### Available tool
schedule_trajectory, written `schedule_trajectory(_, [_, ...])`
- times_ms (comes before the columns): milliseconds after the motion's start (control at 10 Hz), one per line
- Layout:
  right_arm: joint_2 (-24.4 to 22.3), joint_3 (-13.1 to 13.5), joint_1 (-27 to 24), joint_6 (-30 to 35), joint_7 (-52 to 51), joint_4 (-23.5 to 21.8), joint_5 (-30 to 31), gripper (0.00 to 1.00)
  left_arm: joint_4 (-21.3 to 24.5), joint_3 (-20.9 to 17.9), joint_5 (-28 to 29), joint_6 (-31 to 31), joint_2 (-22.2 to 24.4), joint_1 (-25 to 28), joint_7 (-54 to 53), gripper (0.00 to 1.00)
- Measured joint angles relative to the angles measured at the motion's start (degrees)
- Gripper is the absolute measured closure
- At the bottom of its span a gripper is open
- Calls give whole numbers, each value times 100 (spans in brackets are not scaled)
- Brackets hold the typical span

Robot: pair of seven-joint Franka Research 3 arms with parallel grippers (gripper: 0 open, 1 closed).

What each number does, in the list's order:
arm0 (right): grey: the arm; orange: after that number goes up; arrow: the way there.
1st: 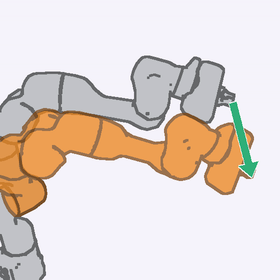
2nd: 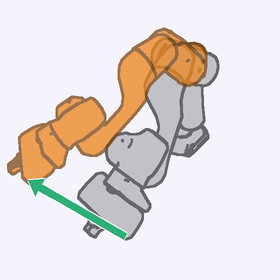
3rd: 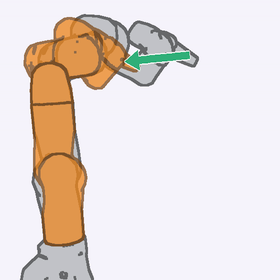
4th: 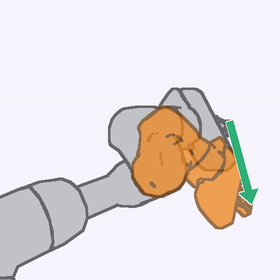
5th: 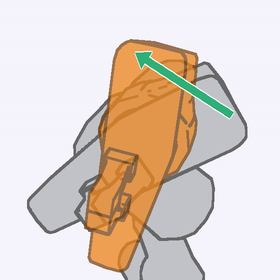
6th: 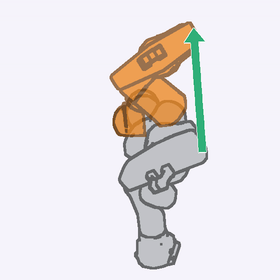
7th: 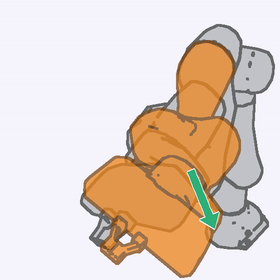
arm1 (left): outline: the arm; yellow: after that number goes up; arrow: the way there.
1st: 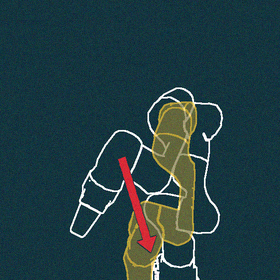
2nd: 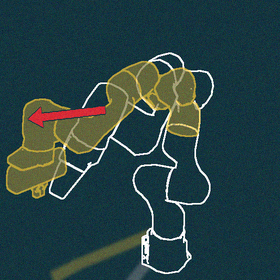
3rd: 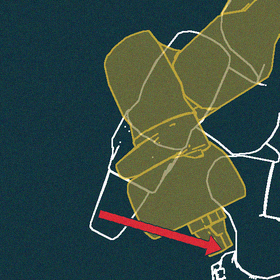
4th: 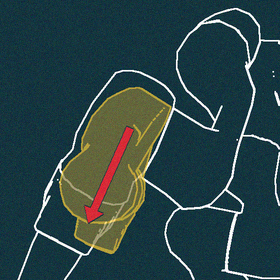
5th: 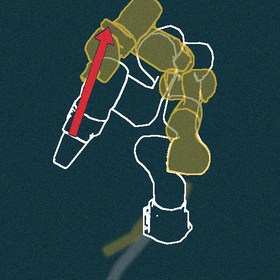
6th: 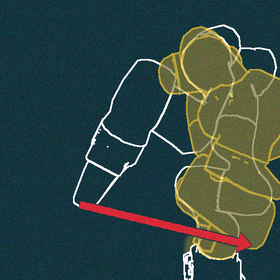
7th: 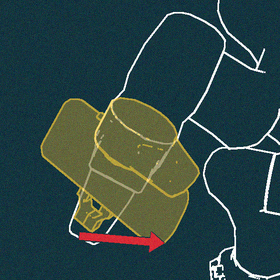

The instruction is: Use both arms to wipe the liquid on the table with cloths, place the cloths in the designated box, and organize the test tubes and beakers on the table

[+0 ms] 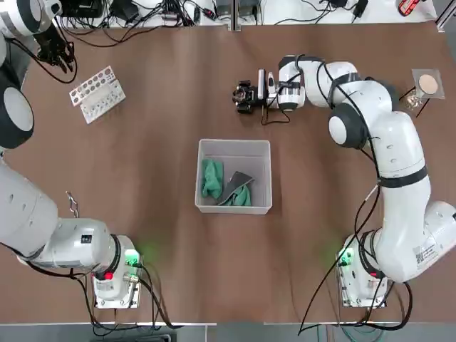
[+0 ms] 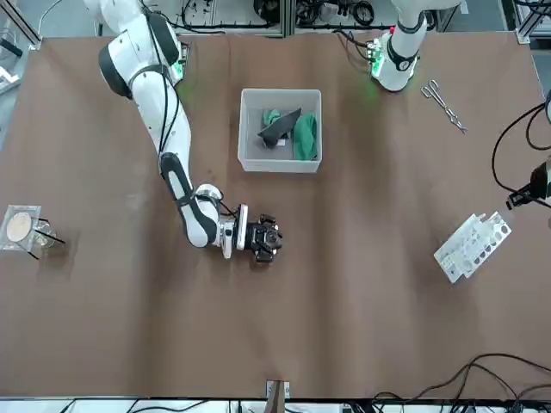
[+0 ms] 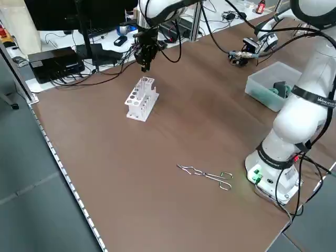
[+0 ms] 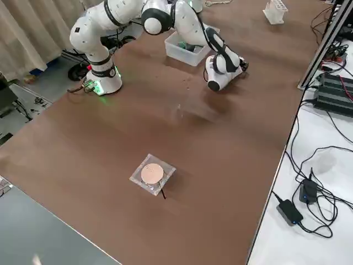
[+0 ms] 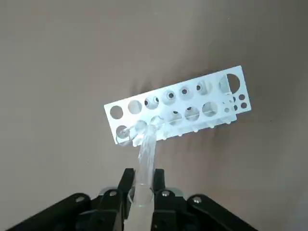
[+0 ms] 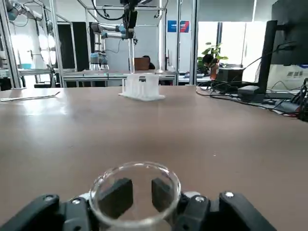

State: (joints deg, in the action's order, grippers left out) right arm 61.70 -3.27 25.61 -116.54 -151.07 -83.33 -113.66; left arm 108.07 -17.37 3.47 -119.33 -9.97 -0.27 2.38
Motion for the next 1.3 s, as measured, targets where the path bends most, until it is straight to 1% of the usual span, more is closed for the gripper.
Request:
schedule_trajectory(300, [-85, 41, -176, -49, 95, 148, -7, 75, -47, 1, -4, -49, -86, -19, 0, 78])
schedule_trajectory(400, [-165, 116, -255, -96, 179, 150, 16, 75, -54, 8, -33, -107, -137, -32, 0, 78])
schedule_trajectory(500, [-243, 287, -298, -108, 292, 150, 70, 75, -58, 9, -75, -127, -185, -39, 3, 78])
schedule_trajectory(600, [-329, 479, -350, -108, 481, 153, 261, 74, -65, 9, -142, -145, -224, -39, 3, 78])
schedule_trajectory(700, [-432, 612, -471, -105, 820, 155, 668, 74, -67, 9, -158, -153, -247, -39, 3, 78])
schedule_trajectory(900, [-671, 680, -1026, 109, 1694, 187, 1787, 74, -69, 6, -164, -155, -254, -37, 2, 77])
schedule_trajectory(1000, [-820, 689, -1370, 299, 2025, 189, 2262, 74, -69, 6, -169, -155, -256, -36, 1, 70])
schedule_trajectory(1100, [-926, 694, -1710, 621, 2275, 189, 2637, 74, -70, 5, -169, -155, -261, -34, 0, 64])
schedule_trajectory(1300, [-1050, 711, -2325, 1186, 2620, 190, 3382, 74, -78, 4, -170, -155, -264, -26, -2, 36])
